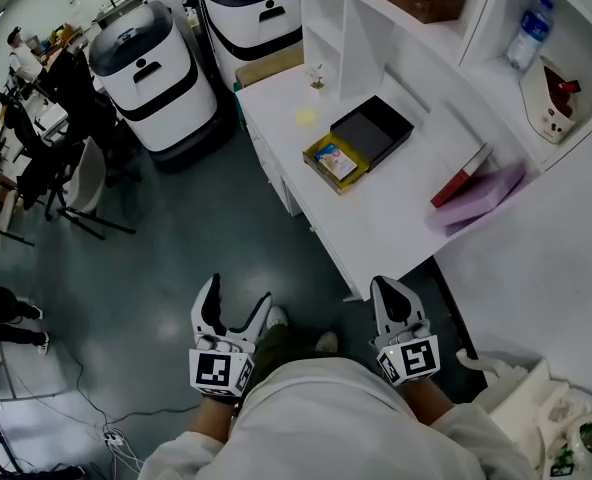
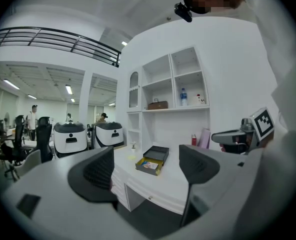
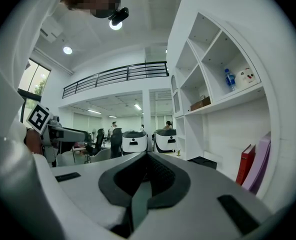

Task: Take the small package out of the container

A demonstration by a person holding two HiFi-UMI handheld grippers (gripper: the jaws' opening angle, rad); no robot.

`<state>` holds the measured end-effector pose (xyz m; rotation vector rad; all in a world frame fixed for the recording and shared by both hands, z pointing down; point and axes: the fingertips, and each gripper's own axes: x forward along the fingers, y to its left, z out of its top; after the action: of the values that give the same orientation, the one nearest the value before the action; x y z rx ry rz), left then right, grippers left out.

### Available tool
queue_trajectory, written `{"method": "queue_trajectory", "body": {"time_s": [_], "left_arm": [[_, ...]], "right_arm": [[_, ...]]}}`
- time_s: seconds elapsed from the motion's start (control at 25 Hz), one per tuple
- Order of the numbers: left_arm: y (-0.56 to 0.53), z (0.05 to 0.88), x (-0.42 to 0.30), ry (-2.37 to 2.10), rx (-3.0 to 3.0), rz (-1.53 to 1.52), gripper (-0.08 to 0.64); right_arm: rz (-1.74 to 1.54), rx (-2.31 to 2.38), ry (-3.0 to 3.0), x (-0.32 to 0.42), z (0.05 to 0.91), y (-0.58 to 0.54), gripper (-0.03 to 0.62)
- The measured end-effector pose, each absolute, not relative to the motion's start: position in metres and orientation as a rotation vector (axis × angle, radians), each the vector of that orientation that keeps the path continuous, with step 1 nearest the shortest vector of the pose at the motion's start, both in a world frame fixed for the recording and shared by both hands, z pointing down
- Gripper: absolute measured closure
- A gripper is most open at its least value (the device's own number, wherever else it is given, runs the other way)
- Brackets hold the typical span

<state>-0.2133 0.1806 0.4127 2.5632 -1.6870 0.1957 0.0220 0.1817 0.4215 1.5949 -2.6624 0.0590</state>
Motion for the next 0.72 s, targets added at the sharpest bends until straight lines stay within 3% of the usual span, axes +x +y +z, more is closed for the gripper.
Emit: {"method": "queue_trajectory", "body": {"time_s": [0.72], "left_arm": [[0.016, 0.426, -0.225, -1.442, 2.683, 0.188, 0.150]], "right_arm": [[0.063, 1.745, -2.511, -0.003, 0.421, 0.052, 0.568]]}}
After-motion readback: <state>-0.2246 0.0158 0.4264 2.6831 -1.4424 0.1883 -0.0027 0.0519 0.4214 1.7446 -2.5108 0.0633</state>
